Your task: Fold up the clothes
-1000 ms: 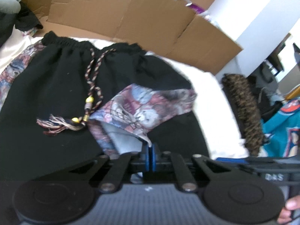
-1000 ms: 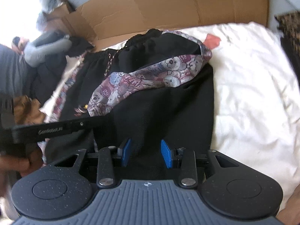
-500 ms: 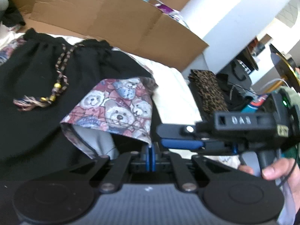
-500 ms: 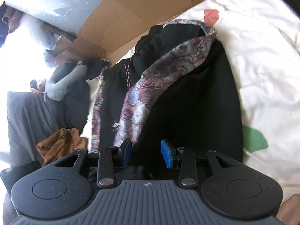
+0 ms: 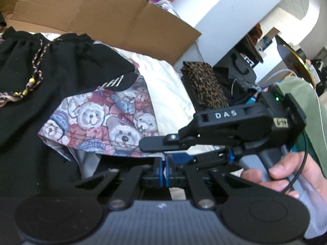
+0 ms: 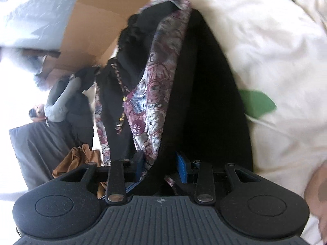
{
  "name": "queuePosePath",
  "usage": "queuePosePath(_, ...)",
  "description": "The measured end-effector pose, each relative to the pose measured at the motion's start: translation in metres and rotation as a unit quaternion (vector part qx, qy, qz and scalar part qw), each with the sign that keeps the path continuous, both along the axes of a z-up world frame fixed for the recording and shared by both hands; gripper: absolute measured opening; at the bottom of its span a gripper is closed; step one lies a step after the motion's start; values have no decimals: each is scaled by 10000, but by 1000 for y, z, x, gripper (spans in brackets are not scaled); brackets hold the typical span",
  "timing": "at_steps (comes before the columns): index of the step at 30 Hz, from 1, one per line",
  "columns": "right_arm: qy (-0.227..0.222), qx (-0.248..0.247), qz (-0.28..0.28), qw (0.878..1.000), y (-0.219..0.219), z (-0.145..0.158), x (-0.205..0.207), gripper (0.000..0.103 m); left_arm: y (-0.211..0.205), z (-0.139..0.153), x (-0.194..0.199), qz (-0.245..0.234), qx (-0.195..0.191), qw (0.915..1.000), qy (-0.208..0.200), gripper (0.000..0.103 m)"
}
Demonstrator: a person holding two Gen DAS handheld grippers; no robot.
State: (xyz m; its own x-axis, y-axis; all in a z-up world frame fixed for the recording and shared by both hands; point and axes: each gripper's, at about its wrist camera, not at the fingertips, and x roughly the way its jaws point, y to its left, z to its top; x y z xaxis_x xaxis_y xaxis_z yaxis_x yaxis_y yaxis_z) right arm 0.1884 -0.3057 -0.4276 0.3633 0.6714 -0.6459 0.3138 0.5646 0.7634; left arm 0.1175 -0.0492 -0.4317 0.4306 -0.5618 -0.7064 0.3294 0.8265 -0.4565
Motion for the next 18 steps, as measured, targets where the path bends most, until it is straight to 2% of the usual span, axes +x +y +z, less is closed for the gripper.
queuePosePath(3,12,-54,23,10000,0,0,-4,7,-5,-3,-3,-115,2,9999,87,3)
queuePosePath(5,47,-213,8,9998,-3,0,-6,1,-8,-3,-2,-218,33,9996,201,3)
queuePosePath(7,56,-428,-32,9991,-9,4,-8,1,-6,-2,-3,-304,67,9991,270,4)
queuePosePath(10,14,-752,-66,9971,-21,12,-12,1,0,1,-5,-399,149,9986,325,9)
queuePosePath(18,-37,-1766,117,9842,-70,27,-18,0,27,-11,-6,21,693,9949,735,9)
